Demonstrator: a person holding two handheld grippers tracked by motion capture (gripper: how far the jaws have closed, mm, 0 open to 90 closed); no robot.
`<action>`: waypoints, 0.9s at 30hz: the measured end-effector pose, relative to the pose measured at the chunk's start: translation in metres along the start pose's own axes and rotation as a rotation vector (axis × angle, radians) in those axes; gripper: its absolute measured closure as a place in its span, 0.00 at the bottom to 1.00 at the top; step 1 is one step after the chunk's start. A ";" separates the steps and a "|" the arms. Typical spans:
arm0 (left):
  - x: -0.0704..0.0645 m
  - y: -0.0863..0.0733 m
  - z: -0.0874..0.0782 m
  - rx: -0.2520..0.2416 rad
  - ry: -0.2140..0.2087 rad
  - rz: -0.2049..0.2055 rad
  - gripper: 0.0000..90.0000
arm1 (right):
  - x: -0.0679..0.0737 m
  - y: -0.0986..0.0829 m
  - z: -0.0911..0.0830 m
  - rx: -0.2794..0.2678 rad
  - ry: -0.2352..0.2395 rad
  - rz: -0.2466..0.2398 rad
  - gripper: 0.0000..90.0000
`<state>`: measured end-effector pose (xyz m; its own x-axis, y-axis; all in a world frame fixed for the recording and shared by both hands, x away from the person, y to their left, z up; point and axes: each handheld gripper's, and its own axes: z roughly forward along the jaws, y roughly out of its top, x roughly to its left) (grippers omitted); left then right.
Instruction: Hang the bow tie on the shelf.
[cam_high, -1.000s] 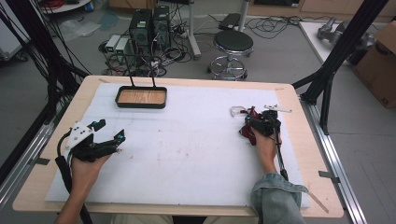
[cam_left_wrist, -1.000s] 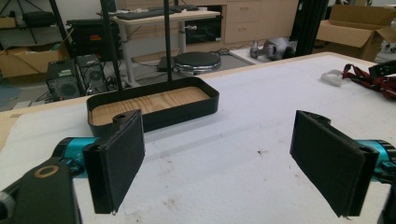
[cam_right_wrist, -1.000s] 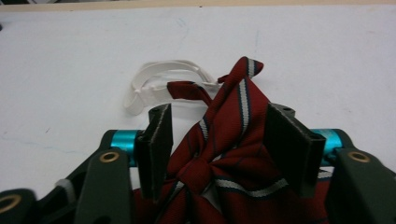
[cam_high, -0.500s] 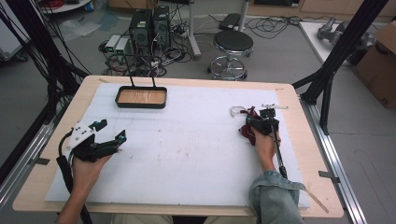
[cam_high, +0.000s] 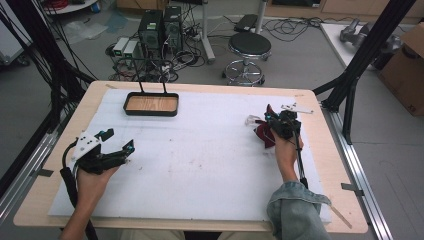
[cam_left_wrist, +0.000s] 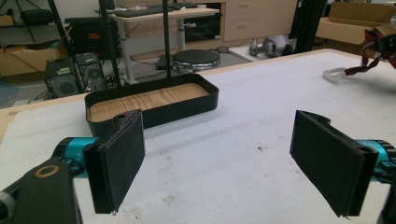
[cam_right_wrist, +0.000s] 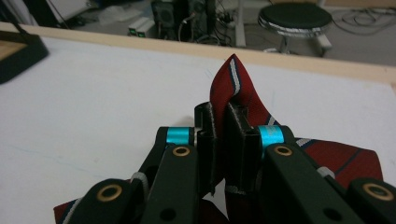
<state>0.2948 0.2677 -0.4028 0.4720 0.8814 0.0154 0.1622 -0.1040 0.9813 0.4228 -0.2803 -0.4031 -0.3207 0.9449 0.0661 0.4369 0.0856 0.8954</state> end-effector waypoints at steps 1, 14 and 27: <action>-0.001 0.000 0.000 -0.001 -0.002 0.000 0.20 | 0.002 0.003 -0.002 -0.014 0.012 -0.012 0.92; -0.002 0.001 0.001 -0.009 -0.005 0.005 0.21 | 0.048 0.056 -0.010 -0.121 0.192 -0.103 0.92; -0.006 0.003 0.001 -0.022 -0.019 0.013 0.21 | 0.101 0.093 0.013 -0.154 0.323 -0.180 0.92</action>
<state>0.2931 0.2616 -0.4003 0.4908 0.8709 0.0246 0.1370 -0.1051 0.9850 0.4415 -0.1726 -0.3188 -0.6391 0.7690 0.0153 0.2267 0.1694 0.9591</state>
